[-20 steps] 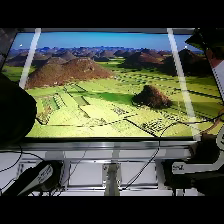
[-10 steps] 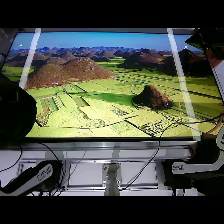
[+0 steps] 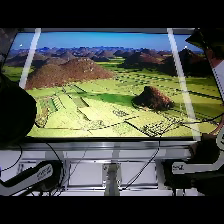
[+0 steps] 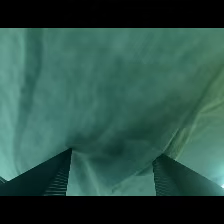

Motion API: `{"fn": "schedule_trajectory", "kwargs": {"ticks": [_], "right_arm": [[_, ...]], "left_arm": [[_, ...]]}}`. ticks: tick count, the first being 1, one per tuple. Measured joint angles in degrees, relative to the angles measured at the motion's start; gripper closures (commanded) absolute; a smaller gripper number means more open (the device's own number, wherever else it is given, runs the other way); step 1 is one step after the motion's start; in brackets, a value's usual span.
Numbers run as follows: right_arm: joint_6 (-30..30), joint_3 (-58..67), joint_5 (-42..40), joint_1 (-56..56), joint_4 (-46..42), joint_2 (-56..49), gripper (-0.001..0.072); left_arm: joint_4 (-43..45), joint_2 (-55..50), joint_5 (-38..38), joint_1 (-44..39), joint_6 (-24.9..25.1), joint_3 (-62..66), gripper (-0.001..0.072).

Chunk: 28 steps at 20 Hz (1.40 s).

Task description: Fold the clothes and pants, and hang the long-sleeved shirts on hangers.

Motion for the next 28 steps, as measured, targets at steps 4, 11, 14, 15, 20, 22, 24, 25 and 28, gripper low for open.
{"fn": "schedule_trajectory", "kwargs": {"ticks": [4, 11, 14, 15, 20, 22, 24, 25, 28], "right_arm": [[0.0, 0.0, -1.3, 0.0, 0.0, 0.0, 0.0684], [0.0, 0.0, -2.4, 0.0, 0.0, 0.0, 0.0685], [0.0, 0.0, -3.3, 0.0, 0.0, 0.0, 0.0685], [0.0, 0.0, -3.9, 0.0, 0.0, 0.0, 0.0685], [-0.5, 0.0, -6.9, 0.0, -0.4, 0.0, 0.0685], [-1.2, 0.0, -7.3, 0.0, -1.9, 0.0, 0.0685], [-1.6, 0.0, -7.9, 0.0, -4.2, 0.0, 0.0685], [-1.8, 0.0, -8.2, 0.0, -5.5, 0.0, 0.0685], [-2.3, 0.0, -9.0, -0.2, -10.4, 0.0, 0.0685]], "left_arm": [[0.6, -0.2, 2.4, 0.0, -0.1, 0.0, 0.0698], [-9.9, -0.2, 7.6, -0.1, -0.2, 0.1, 0.0700], [-23.3, -0.2, 10.7, -1.0, 1.9, 1.4, 0.0700], [-28.8, -0.2, 11.6, -1.7, 3.9, 2.1, 0.0700], [-62.9, -0.1, 18.5, -9.0, 17.7, 7.1, 0.0700], [-74.6, -0.1, 22.6, -13.5, 22.7, 8.7, 0.0701], [-83.9, -0.2, 27.3, -19.6, 26.8, 9.6, 0.0702], [-87.2, -0.3, 29.7, -22.7, 28.6, 9.8, 0.0702], [-96.5, -1.2, 36.2, -33.4, 35.3, 10.3, 0.0702]]}}
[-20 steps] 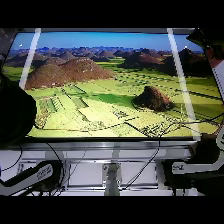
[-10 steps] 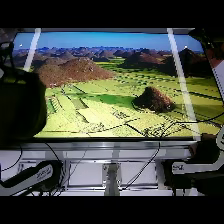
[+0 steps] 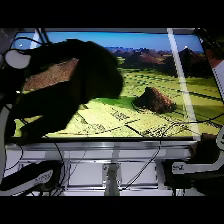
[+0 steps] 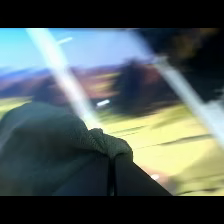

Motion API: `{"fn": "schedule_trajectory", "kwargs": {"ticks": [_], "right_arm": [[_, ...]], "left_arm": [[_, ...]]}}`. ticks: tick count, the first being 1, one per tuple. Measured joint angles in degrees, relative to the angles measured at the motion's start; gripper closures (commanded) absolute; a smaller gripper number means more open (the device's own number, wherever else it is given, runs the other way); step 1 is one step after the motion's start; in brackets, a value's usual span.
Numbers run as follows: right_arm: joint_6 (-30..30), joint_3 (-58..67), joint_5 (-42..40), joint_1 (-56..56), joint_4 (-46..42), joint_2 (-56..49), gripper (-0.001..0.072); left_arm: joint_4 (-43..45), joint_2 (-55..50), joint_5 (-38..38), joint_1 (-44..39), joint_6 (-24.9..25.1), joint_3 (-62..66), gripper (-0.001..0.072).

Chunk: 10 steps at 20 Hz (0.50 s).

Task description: Fold the clothes and pants, and hang the long-sleeved shirts on hangers.

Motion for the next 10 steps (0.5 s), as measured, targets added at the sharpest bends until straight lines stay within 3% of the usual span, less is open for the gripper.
{"fn": "schedule_trajectory", "kwargs": {"ticks": [3, 7, 8, 9, 10], "right_arm": [[-0.2, 0.0, -0.8, -0.1, -5.1, 0.0, 0.0685], [-0.3, 0.0, -1.2, -0.2, -8.9, 0.0, 0.0684], [-0.3, 0.0, -1.3, -0.2, -9.4, 0.0, 0.0656], [-0.3, 0.0, -1.6, -0.4, -9.7, 0.0, 0.0577], [-0.3, 0.0, -2.0, -0.6, -9.9, 0.0, 0.0467]], "left_arm": [[-5.6, -2.1, 4.1, -10.2, 5.1, 0.2, 0.0701], [-7.1, -7.8, 6.1, -19.4, 7.6, 0.2, 0.0693], [-7.3, -9.5, 6.2, -21.0, 8.0, 0.2, 0.0578], [-7.5, -11.0, 6.5, -22.3, 8.1, 0.2, 0.0366], [-7.6, -12.2, 6.5, -23.3, 8.2, 0.2, 0.0210]]}}
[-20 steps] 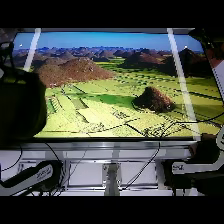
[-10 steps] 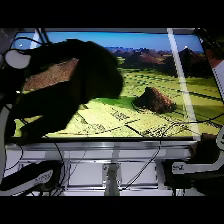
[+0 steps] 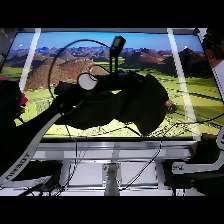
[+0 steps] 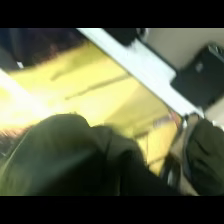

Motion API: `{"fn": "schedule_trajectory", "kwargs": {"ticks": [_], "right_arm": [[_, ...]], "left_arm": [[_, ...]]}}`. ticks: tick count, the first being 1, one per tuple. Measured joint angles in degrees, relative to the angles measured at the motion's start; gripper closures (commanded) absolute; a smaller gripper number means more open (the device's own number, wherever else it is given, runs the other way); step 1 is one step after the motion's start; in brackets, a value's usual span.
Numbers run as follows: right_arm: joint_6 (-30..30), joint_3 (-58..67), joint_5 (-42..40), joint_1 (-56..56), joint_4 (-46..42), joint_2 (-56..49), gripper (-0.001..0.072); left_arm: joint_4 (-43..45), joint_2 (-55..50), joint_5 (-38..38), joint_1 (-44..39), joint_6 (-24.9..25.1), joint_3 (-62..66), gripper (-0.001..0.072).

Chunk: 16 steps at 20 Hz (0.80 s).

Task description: Fold the clothes and pants, and hang the long-sleeved shirts on hangers.

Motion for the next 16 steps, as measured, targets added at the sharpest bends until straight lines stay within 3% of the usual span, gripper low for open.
{"fn": "schedule_trajectory", "kwargs": {"ticks": [1, 5, 6, 7, 8, 12, 16], "right_arm": [[0.0, 0.0, -0.3, -0.4, -0.2, 0.0, 0.0438], [0.0, -1.4, -1.0, -3.6, -0.6, 0.0, 0.0440], [0.0, -2.4, -0.9, -4.6, -0.6, 0.0, 0.0452], [0.0, -3.3, -0.8, -5.6, -0.6, 0.0, 0.0613], [0.0, -4.3, -0.2, -6.5, -0.6, -0.2, 0.0687], [-0.2, -8.5, 4.7, -9.4, -0.2, -1.2, 0.0688], [-1.3, -17.4, 10.7, -10.2, 2.0, -2.4, 0.0688]], "left_arm": [[-0.2, -0.9, 0.1, -0.7, 0.1, 0.0, 0.0206], [0.1, -1.2, 0.1, -0.9, 0.4, 0.0, 0.0232], [0.9, -0.6, 0.2, -0.2, 0.5, 0.0, 0.0313], [2.4, 0.1, 0.2, 0.8, 0.6, 0.1, 0.0509], [4.3, 0.8, 0.1, 1.9, 0.6, 0.1, 0.0692], [9.7, 2.6, -1.4, 7.7, -1.0, 0.1, 0.0699], [11.5, 1.7, -6.6, 12.1, -7.6, 0.1, 0.0698]]}}
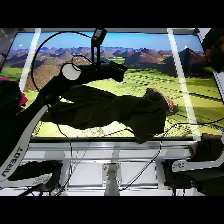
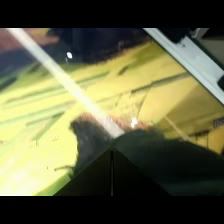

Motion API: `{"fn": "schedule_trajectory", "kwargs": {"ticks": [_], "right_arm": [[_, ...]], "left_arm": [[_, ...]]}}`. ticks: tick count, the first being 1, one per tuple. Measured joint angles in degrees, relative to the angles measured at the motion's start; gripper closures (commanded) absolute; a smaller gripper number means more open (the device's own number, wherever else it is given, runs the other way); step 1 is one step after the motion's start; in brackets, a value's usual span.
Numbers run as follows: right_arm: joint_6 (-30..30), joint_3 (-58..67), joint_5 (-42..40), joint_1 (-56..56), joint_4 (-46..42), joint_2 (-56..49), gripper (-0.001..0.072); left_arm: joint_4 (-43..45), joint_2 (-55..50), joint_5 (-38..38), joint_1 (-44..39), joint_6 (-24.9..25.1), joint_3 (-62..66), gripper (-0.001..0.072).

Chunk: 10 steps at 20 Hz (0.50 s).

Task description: Fold the clothes and pants, and hang the long-sleeved shirts on hangers.

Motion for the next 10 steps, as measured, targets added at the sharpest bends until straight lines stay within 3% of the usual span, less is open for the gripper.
{"fn": "schedule_trajectory", "kwargs": {"ticks": [2, 3, 4, 5, 10], "right_arm": [[-0.3, -6.4, 2.7, -0.2, 1.5, -0.8, 0.0680], [-0.3, -9.7, 3.5, -0.2, 1.9, -1.2, 0.0544], [-0.4, -13.4, 4.1, -0.3, 2.5, -1.5, 0.0273], [-0.5, -16.6, 4.2, -0.3, 2.9, -1.7, 0.0154], [-0.6, -27.7, 1.9, -0.5, 6.3, -3.0, 0.0164]], "left_arm": [[0.4, -1.2, -4.0, 1.2, -2.0, 0.0, 0.0672], [0.6, -1.8, -5.8, 1.6, -2.9, 0.0, 0.0549], [0.7, -2.4, -7.0, 1.8, -3.3, 0.0, 0.0438], [0.7, -2.8, -7.7, 2.0, -3.8, 0.0, 0.0408], [1.1, -4.4, -9.9, 2.4, -4.6, 0.0, 0.0411]]}}
